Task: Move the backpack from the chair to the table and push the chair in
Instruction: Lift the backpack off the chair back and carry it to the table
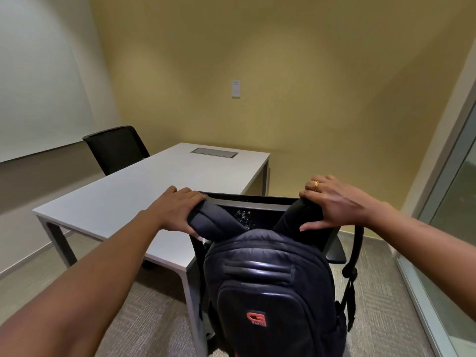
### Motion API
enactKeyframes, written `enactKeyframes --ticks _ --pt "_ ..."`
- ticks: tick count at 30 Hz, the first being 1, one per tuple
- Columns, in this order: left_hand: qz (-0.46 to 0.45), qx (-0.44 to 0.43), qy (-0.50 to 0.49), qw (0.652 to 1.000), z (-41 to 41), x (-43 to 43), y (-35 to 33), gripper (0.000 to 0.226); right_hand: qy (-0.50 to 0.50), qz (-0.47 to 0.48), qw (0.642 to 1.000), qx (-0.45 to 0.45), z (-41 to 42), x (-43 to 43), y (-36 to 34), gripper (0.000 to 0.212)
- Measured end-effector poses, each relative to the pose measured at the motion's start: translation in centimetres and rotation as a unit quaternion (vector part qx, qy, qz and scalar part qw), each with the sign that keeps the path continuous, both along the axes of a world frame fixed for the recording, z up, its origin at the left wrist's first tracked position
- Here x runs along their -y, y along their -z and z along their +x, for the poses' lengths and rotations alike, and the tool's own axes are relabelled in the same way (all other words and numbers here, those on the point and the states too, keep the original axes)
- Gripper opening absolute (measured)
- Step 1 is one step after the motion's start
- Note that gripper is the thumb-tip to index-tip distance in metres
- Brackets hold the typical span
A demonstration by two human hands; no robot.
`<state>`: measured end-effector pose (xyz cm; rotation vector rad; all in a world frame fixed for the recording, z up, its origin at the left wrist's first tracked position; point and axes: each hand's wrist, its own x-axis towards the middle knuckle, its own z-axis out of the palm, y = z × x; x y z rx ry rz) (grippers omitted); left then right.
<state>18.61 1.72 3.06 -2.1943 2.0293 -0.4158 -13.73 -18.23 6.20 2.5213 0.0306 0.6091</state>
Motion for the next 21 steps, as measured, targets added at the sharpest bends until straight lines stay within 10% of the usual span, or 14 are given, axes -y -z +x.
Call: enactKeyframes --ticks 8,21 --pt "-0.094 -0.106 0.086 0.986 -6.5 -1.7 2.7 0.108 -0.016 -0.054 0.998 -0.043 -1.5 -1.6 -3.3 0.072" --pt "-0.22 -0.013 0.177 0.959 -18.2 0.2 1.9 0.103 0.026 -0.103 0.994 -0.037 -9.2 -2.8 -9.5 0.069"
